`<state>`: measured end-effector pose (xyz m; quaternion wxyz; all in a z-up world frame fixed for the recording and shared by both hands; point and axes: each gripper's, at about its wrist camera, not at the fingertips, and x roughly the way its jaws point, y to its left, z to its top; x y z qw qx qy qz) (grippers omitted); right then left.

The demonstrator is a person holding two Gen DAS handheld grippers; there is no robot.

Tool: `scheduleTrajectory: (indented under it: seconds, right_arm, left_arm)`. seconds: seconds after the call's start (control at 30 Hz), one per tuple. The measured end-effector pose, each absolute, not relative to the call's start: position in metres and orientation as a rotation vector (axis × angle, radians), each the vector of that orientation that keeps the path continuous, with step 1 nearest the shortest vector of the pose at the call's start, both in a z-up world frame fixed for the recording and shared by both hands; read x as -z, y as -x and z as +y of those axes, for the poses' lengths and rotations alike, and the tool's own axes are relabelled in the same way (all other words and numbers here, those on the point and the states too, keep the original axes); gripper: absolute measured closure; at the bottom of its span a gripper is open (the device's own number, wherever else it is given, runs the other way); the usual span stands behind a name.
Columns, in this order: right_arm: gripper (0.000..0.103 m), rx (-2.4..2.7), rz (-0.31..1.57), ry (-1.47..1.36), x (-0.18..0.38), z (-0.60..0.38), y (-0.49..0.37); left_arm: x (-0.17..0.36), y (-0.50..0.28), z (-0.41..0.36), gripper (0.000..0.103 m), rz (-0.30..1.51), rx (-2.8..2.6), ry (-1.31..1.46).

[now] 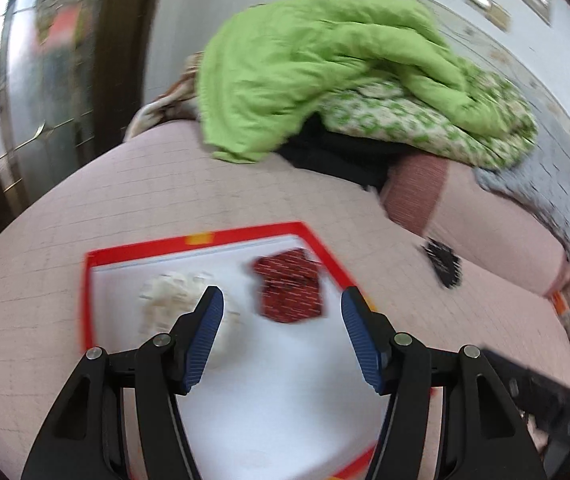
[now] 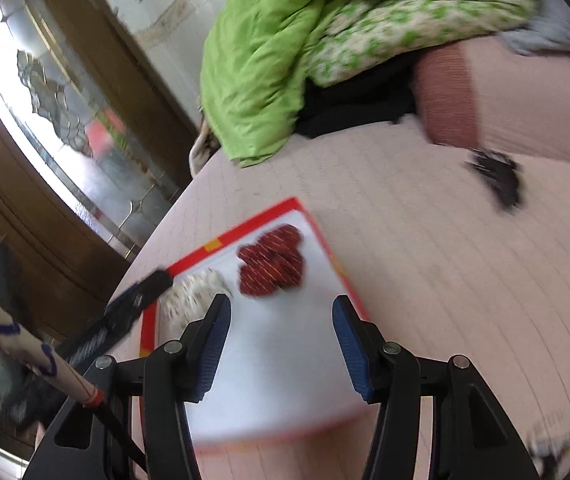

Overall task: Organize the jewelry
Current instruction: 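Grasp the black hair tie with the left tool while the right tool grasps the purple beaded clip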

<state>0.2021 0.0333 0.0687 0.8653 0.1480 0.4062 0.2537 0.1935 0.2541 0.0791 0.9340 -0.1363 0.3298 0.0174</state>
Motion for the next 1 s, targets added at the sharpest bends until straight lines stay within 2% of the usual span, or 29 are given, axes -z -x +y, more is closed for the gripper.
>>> scheduleTrajectory:
  seconds: [0.23,0.3,0.33,0.53,0.7,1.0]
  right_arm:
    - [0.046,-0.372,0.771,-0.347,-0.059,-0.082,-0.131]
    - [0.051,-0.322,0.797,-0.388,-0.051,-0.120,-0.132]
    - [0.057,-0.294,0.800,-0.404,-0.050,-0.134,-0.134]
    - [0.060,-0.148,0.851,-0.471,-0.026,-0.211,-0.135]
    - [0.060,-0.106,0.856,-0.549,-0.020,-0.248,-0.139]
    - [0.060,-0.079,0.850,-0.600,-0.016,-0.271,-0.132]
  left_arm:
    - [-0.071,-0.188,0.165,0.042,0.725,0.132,0.193]
    - [-0.064,-0.186,0.141,0.042,0.761,0.195,0.182]
    - [-0.059,-0.185,0.128,0.042,0.784,0.229,0.180]
    - [-0.025,-0.179,0.059,0.042,0.933,0.424,0.110]
    - [-0.001,-0.170,0.015,0.042,1.023,0.531,0.031]
    - [0.009,-0.157,-0.018,0.042,1.044,0.588,-0.067]
